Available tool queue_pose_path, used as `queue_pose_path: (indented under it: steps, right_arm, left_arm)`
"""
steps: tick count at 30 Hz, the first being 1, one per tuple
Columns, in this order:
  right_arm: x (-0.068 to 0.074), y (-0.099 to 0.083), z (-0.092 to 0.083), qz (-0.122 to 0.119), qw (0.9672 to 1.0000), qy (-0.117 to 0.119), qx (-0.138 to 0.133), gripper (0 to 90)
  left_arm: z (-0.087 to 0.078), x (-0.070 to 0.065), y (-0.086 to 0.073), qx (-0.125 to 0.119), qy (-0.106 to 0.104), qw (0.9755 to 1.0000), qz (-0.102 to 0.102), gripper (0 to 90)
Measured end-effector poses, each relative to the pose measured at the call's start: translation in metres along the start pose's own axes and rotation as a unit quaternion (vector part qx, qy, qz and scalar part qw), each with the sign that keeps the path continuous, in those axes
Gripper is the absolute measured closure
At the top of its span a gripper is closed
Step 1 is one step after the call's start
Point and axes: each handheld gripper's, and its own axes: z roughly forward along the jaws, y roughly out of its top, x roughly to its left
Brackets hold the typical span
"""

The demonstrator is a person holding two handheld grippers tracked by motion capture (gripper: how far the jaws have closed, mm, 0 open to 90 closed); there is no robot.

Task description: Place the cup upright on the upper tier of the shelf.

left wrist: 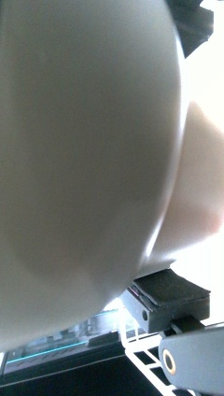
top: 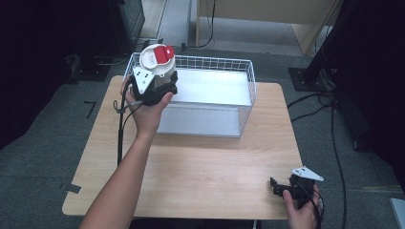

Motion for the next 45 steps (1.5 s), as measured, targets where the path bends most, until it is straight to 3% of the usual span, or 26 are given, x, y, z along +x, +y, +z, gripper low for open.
queue_pose_path:
  steps: [9,13,17,21,29,35,37,40,45]
  right_arm:
    - [0.000,0.000,0.000,0.000,1.0000,0.000,0.000,0.0]
    - [0.000,0.000,0.000,0.000,1.0000,0.000,0.000,0.0]
    - [0.000,0.000,0.000,0.000,1.0000,0.000,0.000,0.0]
    - [0.000,0.000,0.000,0.000,1.0000,0.000,0.000,0.0]
    - [0.000,0.000,0.000,0.000,1.0000,0.000,0.000,0.0]
    - [0.000,0.000,0.000,0.000,1.0000,0.000,0.000,0.0]
    - [0.000,0.000,0.000,0.000,1.0000,0.000,0.000,0.0]
    - [0.000,0.000,0.000,0.001,1.0000,0.000,0.000,0.0]
    - [0.000,0.000,0.000,0.000,1.0000,0.000,0.000,0.0]
  left_arm:
    - [0.020,0.007,0.005,0.018,0.014,0.9997,-0.006,10.7]
    - [0.026,0.006,0.008,0.027,0.018,0.9995,0.005,10.7]
    - [0.033,0.008,0.009,0.045,0.017,0.9988,-0.011,10.7]
    - [0.036,0.011,0.010,0.047,0.015,0.9986,-0.020,10.7]
    - [0.039,0.011,0.014,0.071,0.006,0.9974,-0.010,10.6]
    - [0.040,0.013,0.015,0.082,0.014,0.9964,-0.015,8.7]
    - [0.040,0.013,0.014,0.085,0.007,0.9962,-0.013,1.4]
    - [0.039,0.016,0.015,0.086,-0.003,0.9960,-0.025,1.1]
    - [0.039,0.017,0.015,0.090,-0.004,0.9956,-0.026,2.9]
